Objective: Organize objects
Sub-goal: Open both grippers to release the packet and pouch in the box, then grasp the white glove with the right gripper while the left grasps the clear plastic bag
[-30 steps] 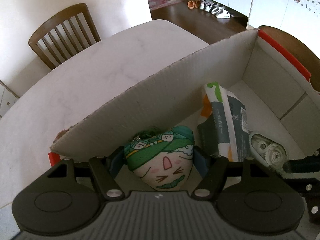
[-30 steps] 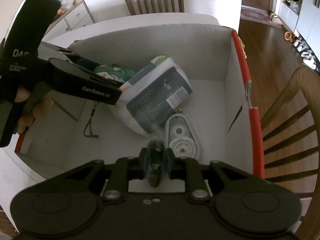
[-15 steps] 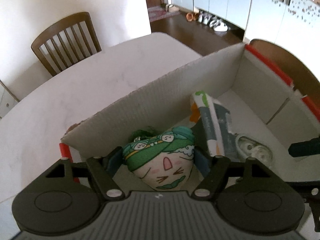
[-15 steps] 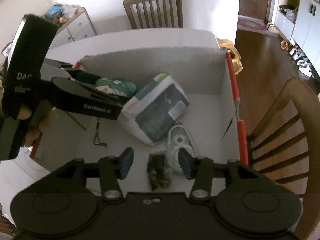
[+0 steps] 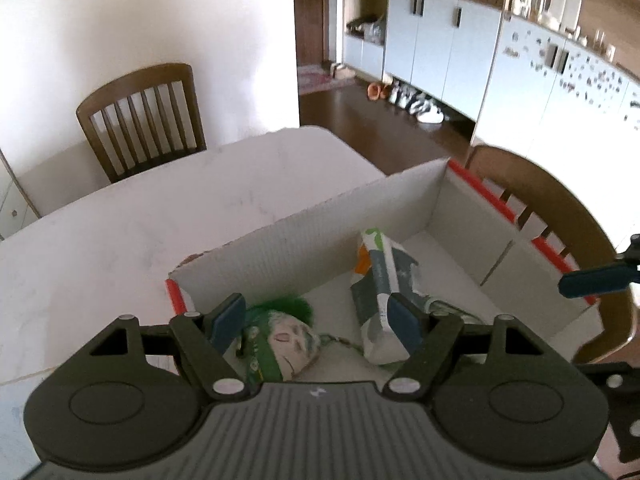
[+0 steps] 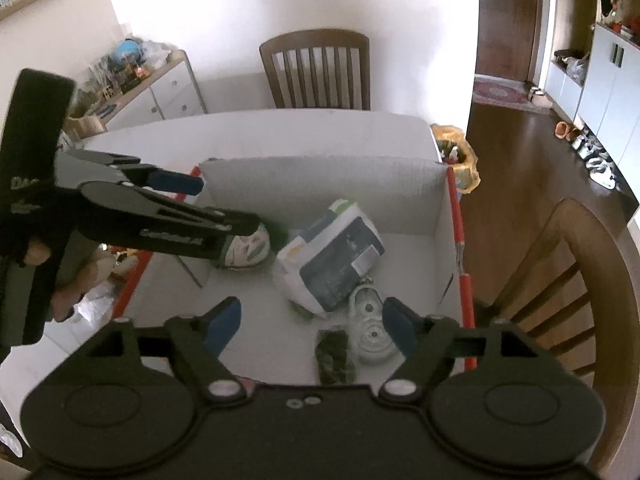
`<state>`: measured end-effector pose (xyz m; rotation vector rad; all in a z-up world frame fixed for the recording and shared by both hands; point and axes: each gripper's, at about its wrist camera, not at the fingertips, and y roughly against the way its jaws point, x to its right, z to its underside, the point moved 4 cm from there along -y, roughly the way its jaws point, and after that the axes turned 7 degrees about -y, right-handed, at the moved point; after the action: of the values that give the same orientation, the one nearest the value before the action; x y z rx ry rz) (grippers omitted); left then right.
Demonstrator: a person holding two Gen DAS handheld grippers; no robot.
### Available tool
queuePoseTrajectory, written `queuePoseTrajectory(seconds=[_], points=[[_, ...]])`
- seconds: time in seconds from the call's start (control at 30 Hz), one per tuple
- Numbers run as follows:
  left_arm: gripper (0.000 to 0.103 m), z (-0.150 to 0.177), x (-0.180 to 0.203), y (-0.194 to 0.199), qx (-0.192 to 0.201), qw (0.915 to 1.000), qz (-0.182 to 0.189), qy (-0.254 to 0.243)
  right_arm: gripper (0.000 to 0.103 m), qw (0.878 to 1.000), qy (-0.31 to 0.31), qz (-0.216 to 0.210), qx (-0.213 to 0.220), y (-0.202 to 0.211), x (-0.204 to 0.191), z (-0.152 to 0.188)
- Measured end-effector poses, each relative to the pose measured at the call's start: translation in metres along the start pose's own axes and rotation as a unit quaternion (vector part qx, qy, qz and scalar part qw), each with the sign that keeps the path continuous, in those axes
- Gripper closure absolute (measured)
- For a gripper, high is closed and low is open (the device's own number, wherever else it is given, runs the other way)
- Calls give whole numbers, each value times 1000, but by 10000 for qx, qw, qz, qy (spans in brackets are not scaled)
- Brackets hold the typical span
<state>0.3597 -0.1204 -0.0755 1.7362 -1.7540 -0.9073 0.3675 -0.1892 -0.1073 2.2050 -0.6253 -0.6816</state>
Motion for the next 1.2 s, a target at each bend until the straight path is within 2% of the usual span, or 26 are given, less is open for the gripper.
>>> queuePoseTrajectory(seconds=[0.13,0.2,0.3,0.5,0.7,0.8,0.93,1.2], points=[[25,4,-4,25,209,9997,56,88,13,9999,-5,-5,148,8,-9,2],[25,9,-8,38,294,9995,73,109,11,9998,-15,-3,221,12,-15,3],[20,17,-17,56,420,9989,82,188,10,9995,-62,10,317,17,-25,3],[20,40,-45,87,559,9977,94,360,10,9984,-135,-28,557,23,-51,5],[18,71,-84,112,522,9970,-104,556,4,9979,-172,-172,608,20,-88,8],[13,88,-108,120,471,9963,-180,703,1,9980,-156,-224,576,15,-107,10],[3,112,-136,125,398,9956,-320,788,1,9982,-150,-273,508,7,-132,11],[0,161,-173,126,300,9957,-308,815,1,9990,-170,-177,373,-17,-173,17]])
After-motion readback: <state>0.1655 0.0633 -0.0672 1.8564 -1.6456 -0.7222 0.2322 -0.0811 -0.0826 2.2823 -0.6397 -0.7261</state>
